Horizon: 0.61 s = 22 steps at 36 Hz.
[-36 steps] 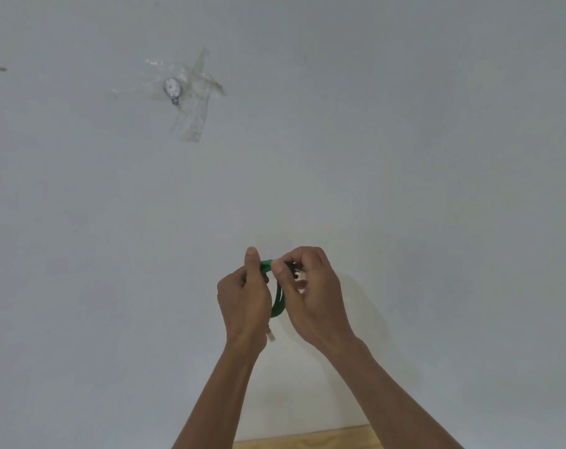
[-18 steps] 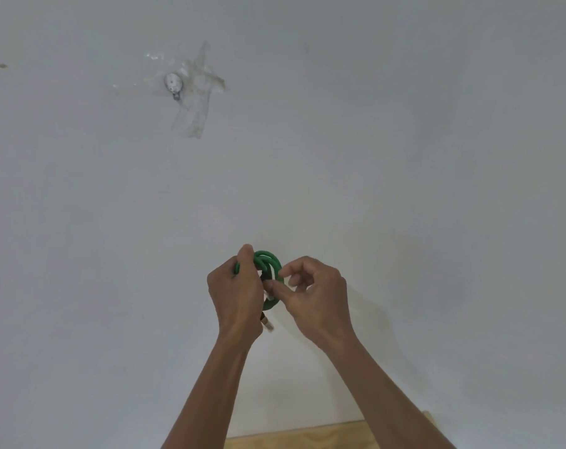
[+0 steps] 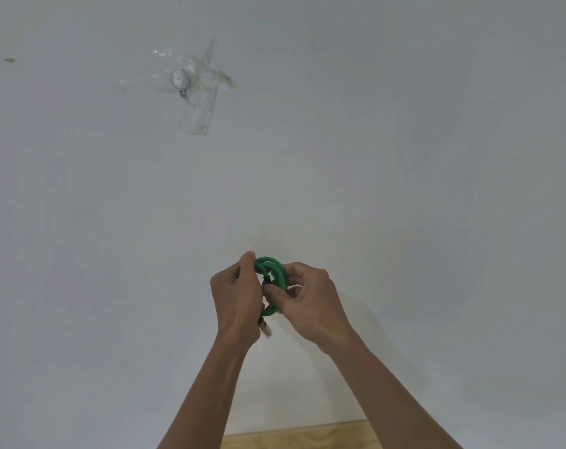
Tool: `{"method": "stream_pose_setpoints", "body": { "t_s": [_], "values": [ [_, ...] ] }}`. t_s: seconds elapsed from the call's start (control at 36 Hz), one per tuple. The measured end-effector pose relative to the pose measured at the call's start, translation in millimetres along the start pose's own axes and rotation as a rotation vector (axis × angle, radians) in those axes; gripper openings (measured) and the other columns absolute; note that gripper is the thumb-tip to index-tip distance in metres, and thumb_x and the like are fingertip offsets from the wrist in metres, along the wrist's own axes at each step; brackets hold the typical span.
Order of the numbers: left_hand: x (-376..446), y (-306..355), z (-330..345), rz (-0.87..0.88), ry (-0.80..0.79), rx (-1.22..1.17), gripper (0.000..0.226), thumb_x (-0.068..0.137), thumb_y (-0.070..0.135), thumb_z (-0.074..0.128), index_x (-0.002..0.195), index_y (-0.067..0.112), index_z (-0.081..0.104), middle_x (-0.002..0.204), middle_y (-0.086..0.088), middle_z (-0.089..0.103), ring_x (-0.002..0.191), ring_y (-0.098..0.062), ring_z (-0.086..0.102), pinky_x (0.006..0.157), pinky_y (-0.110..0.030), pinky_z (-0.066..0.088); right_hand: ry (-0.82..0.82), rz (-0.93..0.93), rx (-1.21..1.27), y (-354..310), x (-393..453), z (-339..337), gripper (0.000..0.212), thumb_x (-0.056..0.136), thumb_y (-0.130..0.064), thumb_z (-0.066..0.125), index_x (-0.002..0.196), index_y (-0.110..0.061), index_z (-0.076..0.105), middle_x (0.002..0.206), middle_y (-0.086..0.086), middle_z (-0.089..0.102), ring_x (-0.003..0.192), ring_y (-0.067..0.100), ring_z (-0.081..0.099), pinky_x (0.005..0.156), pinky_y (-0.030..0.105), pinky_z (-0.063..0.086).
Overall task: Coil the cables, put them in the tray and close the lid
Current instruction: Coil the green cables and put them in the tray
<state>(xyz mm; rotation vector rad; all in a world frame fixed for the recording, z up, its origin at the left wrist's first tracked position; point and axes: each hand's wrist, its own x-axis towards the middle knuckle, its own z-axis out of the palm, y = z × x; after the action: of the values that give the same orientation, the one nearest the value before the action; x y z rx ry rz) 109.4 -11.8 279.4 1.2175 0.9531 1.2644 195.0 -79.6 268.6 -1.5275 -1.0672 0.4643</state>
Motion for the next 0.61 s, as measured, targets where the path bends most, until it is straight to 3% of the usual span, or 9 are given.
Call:
{"method": "stream_pose_setpoints", "body": {
  "t_s": [0.14, 0.19, 0.25, 0.31, 0.44, 0.56, 0.61],
  "values": [
    [-1, -2, 0, -0.018, -0.016, -0.009, 0.047, 0.095, 0.03, 0.058, 0.056, 0.006, 0.048, 0.051, -0.007, 0.03, 0.046, -0.021, 0.029, 0.044, -0.028, 0.028, -0.065, 0.094, 0.124, 1, 3, -7, 0.026, 0.075, -0.025, 0.085, 0.094, -0.015, 0.071, 0.085, 0.005, 0.075, 0.074, 0.021, 0.075, 0.074, 0.043, 0.063],
    [-2, -3, 1, -0.019, -0.028, -0.006, 0.047, 0.095, 0.031, 0.058, 0.056, 0.006, 0.049, 0.05, -0.005, 0.031, 0.045, -0.02, 0.029, 0.043, -0.027, 0.028, -0.027, 0.074, 0.037, 0, 2, -5, 0.023, 0.077, -0.029, 0.083, 0.091, -0.017, 0.069, 0.081, 0.0, 0.073, 0.07, 0.015, 0.073, 0.072, 0.032, 0.062],
    [-3, -5, 3, 0.005, -0.048, 0.013, 0.049, 0.095, 0.031, 0.057, 0.055, 0.007, 0.045, 0.052, -0.007, 0.028, 0.048, -0.022, 0.028, 0.044, -0.028, 0.027, 0.09, 0.04, -0.111, 0, 1, 0, 0.019, 0.081, -0.031, 0.077, 0.086, -0.017, 0.065, 0.073, -0.005, 0.068, 0.06, 0.007, 0.064, 0.057, 0.01, 0.051],
    [-5, -6, 6, 0.047, -0.07, 0.04, 0.052, 0.096, 0.031, 0.057, 0.053, 0.007, 0.041, 0.054, -0.008, 0.026, 0.05, -0.023, 0.027, 0.045, -0.03, 0.03, 0.194, 0.02, -0.162, 0, 0, 4, 0.018, 0.086, -0.032, 0.071, 0.084, -0.016, 0.062, 0.069, -0.005, 0.065, 0.057, 0.007, 0.058, 0.049, 0.01, 0.043],
    [-5, -7, 4, 0.139, -0.109, 0.028, 0.059, 0.099, 0.036, 0.058, 0.045, 0.016, 0.044, 0.055, -0.011, 0.028, 0.048, -0.022, 0.03, 0.042, -0.026, 0.034, 0.23, -0.02, -0.092, 2, -2, 5, 0.015, 0.086, -0.035, 0.071, 0.085, -0.023, 0.062, 0.073, -0.005, 0.07, 0.065, 0.01, 0.069, 0.062, 0.026, 0.057],
    [-6, -11, 3, 0.134, -0.165, -0.041, 0.06, 0.096, 0.042, 0.061, 0.062, -0.006, 0.047, 0.055, -0.012, 0.027, 0.049, -0.022, 0.028, 0.043, -0.026, 0.032, 0.304, -0.049, -0.067, 2, -2, 7, 0.019, 0.085, -0.027, 0.074, 0.092, -0.022, 0.058, 0.073, -0.007, 0.066, 0.06, 0.002, 0.063, 0.054, 0.012, 0.048],
    [-8, -10, 6, 0.122, -0.194, -0.063, 0.058, 0.096, 0.039, 0.061, 0.06, -0.004, 0.049, 0.05, -0.006, 0.027, 0.044, -0.018, 0.027, 0.042, -0.023, 0.032, 0.353, -0.063, -0.061, 1, -3, 10, 0.017, 0.086, -0.022, 0.072, 0.092, -0.02, 0.057, 0.069, -0.008, 0.063, 0.066, 0.001, 0.061, 0.053, 0.01, 0.045]
  ]
}}
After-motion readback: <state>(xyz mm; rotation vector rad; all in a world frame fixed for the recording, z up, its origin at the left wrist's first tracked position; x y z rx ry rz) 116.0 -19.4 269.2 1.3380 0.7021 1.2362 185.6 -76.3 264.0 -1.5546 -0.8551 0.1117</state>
